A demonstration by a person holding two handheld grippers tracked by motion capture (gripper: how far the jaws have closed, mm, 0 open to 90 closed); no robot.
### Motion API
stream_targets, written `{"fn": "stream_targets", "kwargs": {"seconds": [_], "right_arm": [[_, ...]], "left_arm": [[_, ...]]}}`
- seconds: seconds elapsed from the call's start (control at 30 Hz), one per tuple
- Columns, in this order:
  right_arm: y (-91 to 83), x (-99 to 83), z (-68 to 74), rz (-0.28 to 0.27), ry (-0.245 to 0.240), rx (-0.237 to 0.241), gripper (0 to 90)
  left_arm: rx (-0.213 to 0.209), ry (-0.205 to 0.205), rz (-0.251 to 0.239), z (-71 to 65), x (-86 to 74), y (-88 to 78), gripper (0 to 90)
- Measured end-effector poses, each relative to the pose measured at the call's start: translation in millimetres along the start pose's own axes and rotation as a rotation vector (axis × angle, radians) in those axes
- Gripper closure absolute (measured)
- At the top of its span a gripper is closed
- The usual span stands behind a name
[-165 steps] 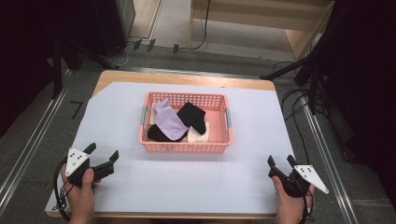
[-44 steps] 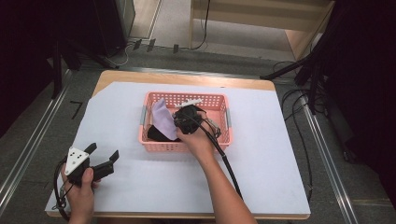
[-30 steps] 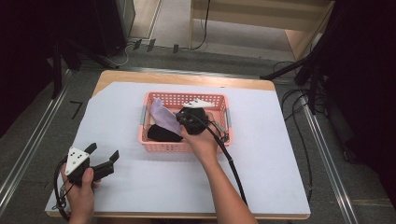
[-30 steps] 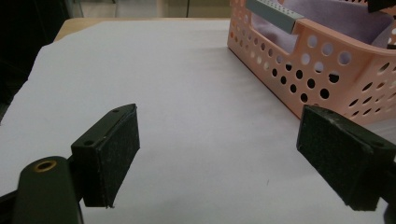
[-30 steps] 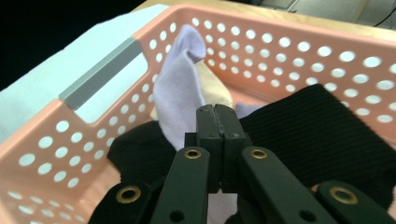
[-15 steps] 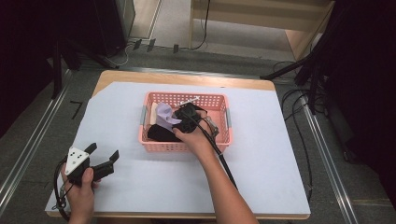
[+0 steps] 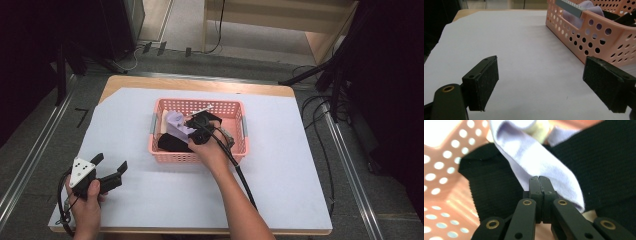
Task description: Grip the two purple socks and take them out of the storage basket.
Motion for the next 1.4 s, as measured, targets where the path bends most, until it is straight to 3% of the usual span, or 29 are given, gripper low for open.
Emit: {"fn": "stream_targets", "kwargs": {"seconds": [0.03, 0.07, 0.1, 0.13, 0.2, 0.23, 0.33, 0.43, 0.53, 0.57, 0.6, 0.67, 0.8, 0.9, 1.03, 1.07, 1.1, 1.27, 1.4], "right_arm": [[0.0, 0.0, 0.0, 0.0, 0.0, 0.0, 78.8], [-4.2, 4.1, 0.3, -0.059, 0.003, 0.005, 62.1], [-5.8, 6.0, -0.1, -0.072, 0.014, 0.021, 56.2], [-5.8, 6.0, -0.1, -0.072, 0.014, 0.021, 56.2], [-6.0, 9.1, -5.2, -0.069, 0.075, 0.023, 47.0], [-6.0, 9.1, -5.2, -0.069, 0.075, 0.023, 47.0], [-1.7, 7.0, -7.0, -0.013, 0.094, -0.008, 44.5], [3.1, 3.1, -9.3, 0.058, 0.119, -0.041, 45.0], [10.2, -4.2, -13.2, 0.182, 0.13, -0.101, 51.4], [10.2, -4.2, -13.2, 0.182, 0.13, -0.101, 51.4], [14.2, -9.5, -15.1, 0.257, 0.125, -0.134, 55.4], [15.5, -10.8, -15.1, 0.278, 0.127, -0.138, 57.5], [14.8, -10.4, -15.9, 0.282, 0.165, -0.104, 76.0], [12.7, -10.0, -14.9, 0.248, 0.151, -0.095, 78.5], [6.1, -6.9, -11.2, 0.14, 0.127, -0.057, 79.4], [2.6, -5.4, -9.2, 0.083, 0.11, -0.045, 79.4], [2.6, -5.4, -9.2, 0.083, 0.11, -0.045, 79.4], [-5.2, -1.9, -6.2, -0.045, 0.08, 0.001, 78.8], [-5.8, -1.7, -5.8, -0.055, 0.076, 0.007, 75.8]], "left_arm": [[0.0, 0.0, 0.0, 0.0, 0.0, 0.0, 14.3], [0.001, 0.0, 0.001, 0.0, 0.0, 0.0, 14.3], [0.001, 0.001, 0.001, 0.0, -0.1, 0.0, 14.3], [0.002, 0.001, -0.001, -0.1, 0.0, 0.2, 14.3], [0.001, 0.007, 0.003, -0.1, -0.2, 0.1, 14.3], [0.001, 0.008, 0.002, -0.2, -0.1, 0.0, 14.3], [0.002, 0.009, 0.001, -0.3, -0.1, 0.0, 14.3], [0.002, 0.009, 0.001, -0.3, -0.1, -0.1, 14.3], [0.001, 0.009, 0.001, -0.3, -0.1, -0.1, 14.3], [0.001, 0.009, 0.001, -0.3, -0.1, -0.1, 14.3], [0.002, 0.008, 0.0, -0.4, -0.1, -0.1, 14.3], [0.002, 0.009, 0.0, -0.4, 0.0, -0.1, 14.3], [0.002, 0.008, 0.0, -0.5, -0.1, -0.2, 14.3], [0.002, 0.007, 0.0, -0.4, -0.1, -0.2, 14.3], [0.001, 0.008, -0.001, -0.4, 0.0, -0.1, 14.3], [0.001, 0.008, -0.001, -0.5, 0.0, -0.1, 14.3], [0.002, 0.007, 0.001, -0.4, -0.1, -0.1, 14.3], [0.002, 0.009, 0.0, -0.5, -0.1, -0.1, 14.3], [0.002, 0.008, -0.001, -0.5, 0.0, -0.2, 14.3]]}}
Point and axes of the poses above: each handheld gripper's, and its own axes: y roughly forward along the jaws, x roughly out of its top, z roughly to its left, the point moved 8 cm from there along y, roughly forward along the jaws, and after that the axes turned 12 degrees about y, right-handed, at the moved point
